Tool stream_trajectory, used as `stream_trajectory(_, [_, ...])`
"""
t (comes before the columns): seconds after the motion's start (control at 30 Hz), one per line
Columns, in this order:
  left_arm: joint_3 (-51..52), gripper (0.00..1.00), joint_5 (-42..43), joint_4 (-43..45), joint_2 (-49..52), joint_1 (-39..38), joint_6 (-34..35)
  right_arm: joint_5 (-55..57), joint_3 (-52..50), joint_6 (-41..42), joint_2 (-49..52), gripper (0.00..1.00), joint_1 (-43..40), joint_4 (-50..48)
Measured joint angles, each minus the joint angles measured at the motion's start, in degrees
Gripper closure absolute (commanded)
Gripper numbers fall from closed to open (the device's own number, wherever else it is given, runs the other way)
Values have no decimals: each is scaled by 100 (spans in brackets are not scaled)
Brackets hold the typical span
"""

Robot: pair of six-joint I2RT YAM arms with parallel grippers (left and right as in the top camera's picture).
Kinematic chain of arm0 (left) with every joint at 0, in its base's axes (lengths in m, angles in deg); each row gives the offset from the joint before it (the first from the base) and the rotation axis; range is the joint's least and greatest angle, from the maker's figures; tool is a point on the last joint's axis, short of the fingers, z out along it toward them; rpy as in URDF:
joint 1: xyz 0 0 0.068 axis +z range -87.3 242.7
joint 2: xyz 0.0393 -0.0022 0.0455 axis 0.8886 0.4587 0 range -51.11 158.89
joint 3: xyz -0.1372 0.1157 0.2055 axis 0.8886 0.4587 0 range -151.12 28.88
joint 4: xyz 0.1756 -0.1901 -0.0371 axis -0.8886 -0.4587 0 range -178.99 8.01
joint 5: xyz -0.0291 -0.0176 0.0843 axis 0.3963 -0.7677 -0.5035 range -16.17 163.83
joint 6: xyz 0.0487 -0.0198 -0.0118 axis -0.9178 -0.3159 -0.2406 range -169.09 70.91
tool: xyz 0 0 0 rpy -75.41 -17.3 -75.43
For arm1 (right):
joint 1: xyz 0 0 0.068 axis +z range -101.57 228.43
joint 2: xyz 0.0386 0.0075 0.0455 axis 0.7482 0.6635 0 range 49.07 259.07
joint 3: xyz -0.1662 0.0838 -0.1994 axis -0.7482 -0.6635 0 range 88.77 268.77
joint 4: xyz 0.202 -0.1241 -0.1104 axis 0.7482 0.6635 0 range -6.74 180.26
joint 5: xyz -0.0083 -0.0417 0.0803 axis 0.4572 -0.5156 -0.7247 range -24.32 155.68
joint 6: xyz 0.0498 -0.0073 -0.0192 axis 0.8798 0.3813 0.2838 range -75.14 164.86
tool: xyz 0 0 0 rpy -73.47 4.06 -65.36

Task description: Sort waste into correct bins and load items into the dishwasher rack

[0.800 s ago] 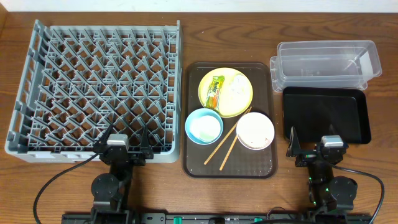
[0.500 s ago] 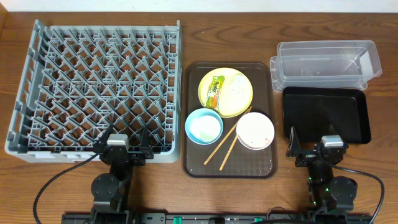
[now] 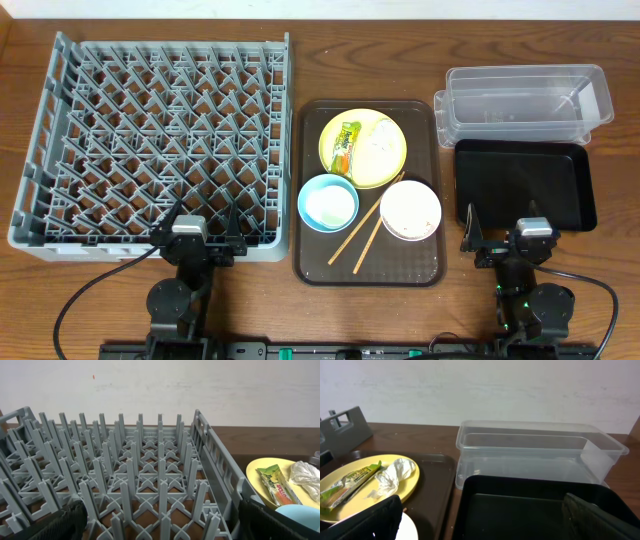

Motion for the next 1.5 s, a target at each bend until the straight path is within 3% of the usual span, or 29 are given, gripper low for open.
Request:
stream_trajectory(1.1, [-90, 2, 0, -138, 26, 0, 0, 0, 0, 282, 0, 1, 0, 0])
stream_trajectory(1.33, [-452, 2, 0, -662, 798, 0, 122, -2, 251, 568, 358, 1, 0, 31])
stream_trajectory(1.5, [-1377, 2, 0, -1202, 1790, 0, 221, -146, 977, 638, 1362, 1, 0, 28])
